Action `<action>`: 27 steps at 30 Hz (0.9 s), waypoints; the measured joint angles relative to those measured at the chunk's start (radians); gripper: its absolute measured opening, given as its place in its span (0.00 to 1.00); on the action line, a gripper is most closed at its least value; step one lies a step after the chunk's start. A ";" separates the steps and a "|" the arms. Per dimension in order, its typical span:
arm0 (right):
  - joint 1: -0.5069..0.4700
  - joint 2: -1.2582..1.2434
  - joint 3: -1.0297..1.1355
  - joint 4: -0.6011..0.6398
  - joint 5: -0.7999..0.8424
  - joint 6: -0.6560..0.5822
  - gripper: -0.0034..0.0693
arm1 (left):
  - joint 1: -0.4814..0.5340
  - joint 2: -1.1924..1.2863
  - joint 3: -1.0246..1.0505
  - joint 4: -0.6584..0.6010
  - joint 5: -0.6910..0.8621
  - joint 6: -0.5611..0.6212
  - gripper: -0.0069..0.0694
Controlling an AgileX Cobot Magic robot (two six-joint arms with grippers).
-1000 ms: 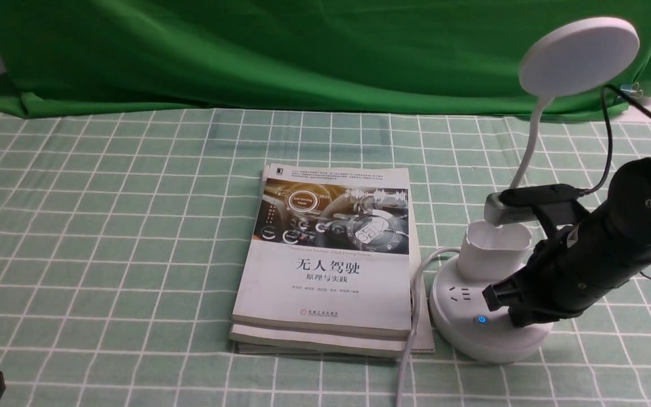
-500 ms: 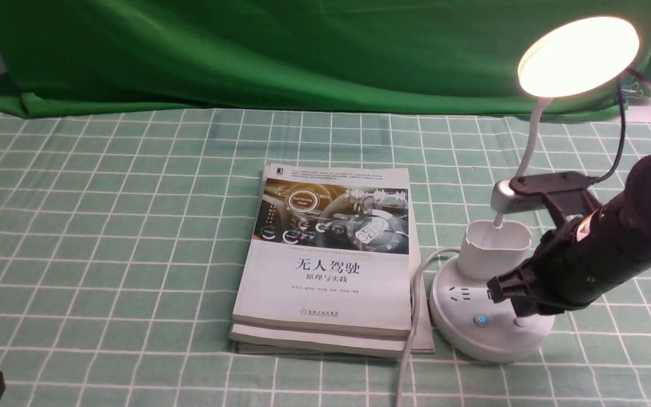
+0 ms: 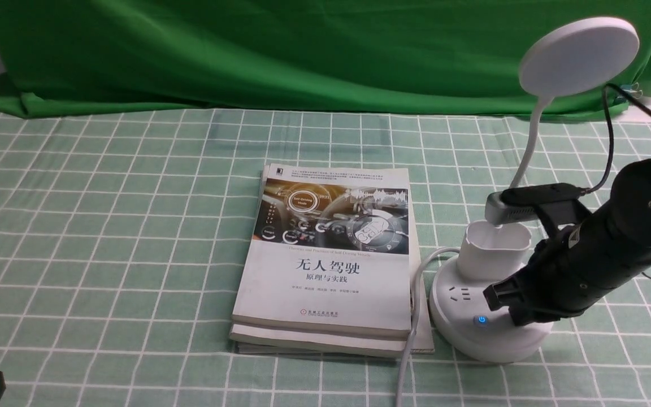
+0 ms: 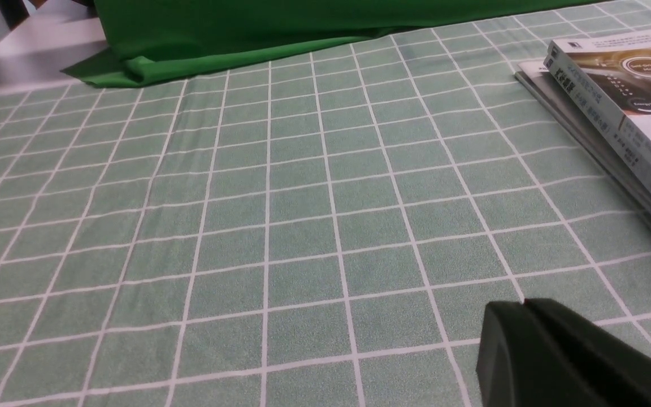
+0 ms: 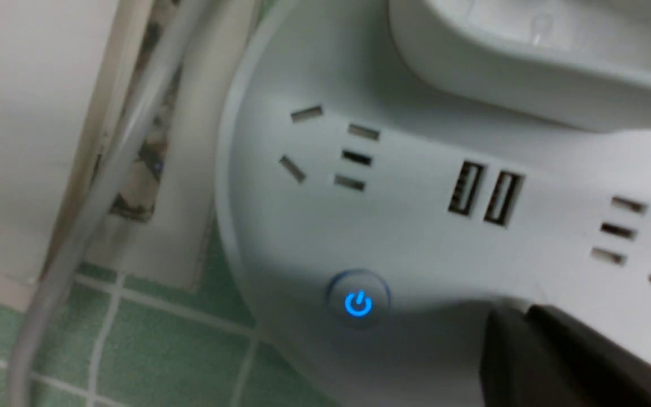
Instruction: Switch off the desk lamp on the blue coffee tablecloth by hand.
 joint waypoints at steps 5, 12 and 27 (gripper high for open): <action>0.000 -0.125 0.004 0.000 0.009 0.000 0.10 | 0.000 0.000 0.000 0.000 0.000 0.000 0.09; 0.000 -0.345 0.106 0.000 0.016 0.019 0.10 | 0.000 0.000 0.000 0.000 0.000 0.000 0.09; 0.000 -0.790 0.412 0.000 -0.010 0.117 0.11 | 0.000 0.000 0.000 0.000 0.000 0.000 0.09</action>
